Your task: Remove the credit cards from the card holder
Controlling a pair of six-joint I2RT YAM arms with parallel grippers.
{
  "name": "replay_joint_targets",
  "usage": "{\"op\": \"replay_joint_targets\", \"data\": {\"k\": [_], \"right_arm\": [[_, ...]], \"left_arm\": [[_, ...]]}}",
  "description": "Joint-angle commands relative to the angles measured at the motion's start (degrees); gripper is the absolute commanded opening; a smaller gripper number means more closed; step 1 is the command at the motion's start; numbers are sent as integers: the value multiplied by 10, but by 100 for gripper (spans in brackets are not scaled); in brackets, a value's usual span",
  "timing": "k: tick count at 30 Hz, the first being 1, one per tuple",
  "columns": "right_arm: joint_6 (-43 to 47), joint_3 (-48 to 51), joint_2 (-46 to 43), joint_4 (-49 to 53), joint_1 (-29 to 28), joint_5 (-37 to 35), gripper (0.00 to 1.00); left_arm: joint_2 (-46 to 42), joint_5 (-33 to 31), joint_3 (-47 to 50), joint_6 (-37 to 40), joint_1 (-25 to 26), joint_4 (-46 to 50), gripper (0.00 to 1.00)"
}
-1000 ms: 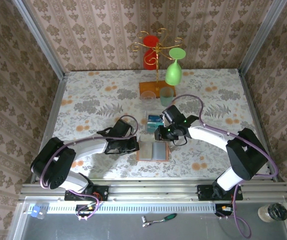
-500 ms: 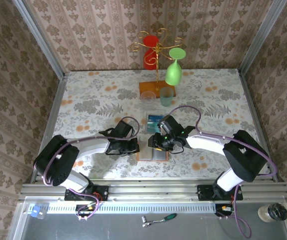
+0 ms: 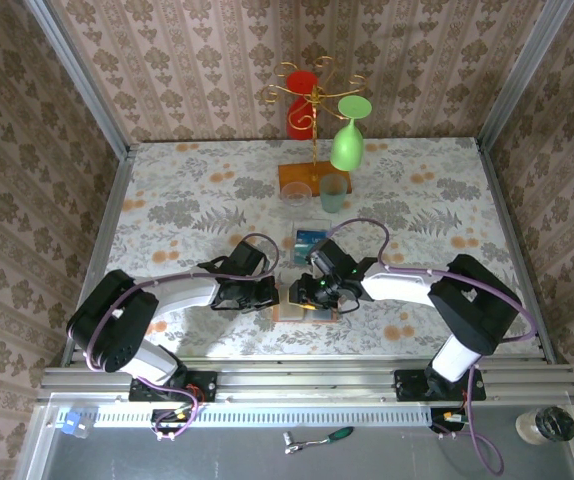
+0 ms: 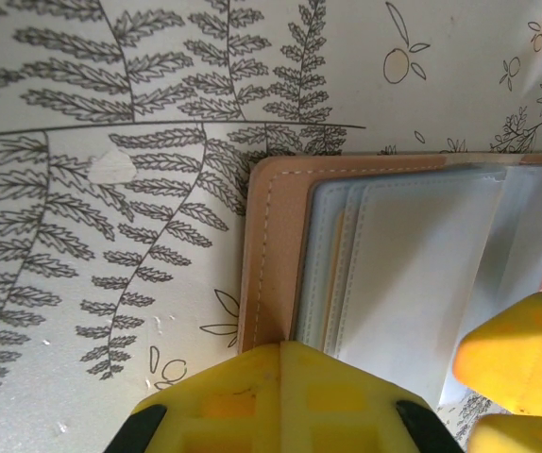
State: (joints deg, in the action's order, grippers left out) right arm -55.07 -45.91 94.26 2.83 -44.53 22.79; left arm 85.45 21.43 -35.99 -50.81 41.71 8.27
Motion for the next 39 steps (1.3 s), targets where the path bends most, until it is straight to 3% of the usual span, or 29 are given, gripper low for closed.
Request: {"op": "replay_joint_targets", "data": {"k": [1, 11, 24, 39], "right_arm": [[-13, -14, 7, -12, -4, -2, 36], [-22, -22, 23, -19, -15, -10, 29], [19, -27, -14, 101, -18, -98, 29], [13, 3, -15, 67, -14, -87, 27]], "left_arm": [[1, -1, 14, -8, 3, 10, 1], [3, 0, 15, -8, 4, 7, 1], [11, 3, 14, -3, 0, 6, 1], [12, 3, 3, 1, -1, 8, 1]]}}
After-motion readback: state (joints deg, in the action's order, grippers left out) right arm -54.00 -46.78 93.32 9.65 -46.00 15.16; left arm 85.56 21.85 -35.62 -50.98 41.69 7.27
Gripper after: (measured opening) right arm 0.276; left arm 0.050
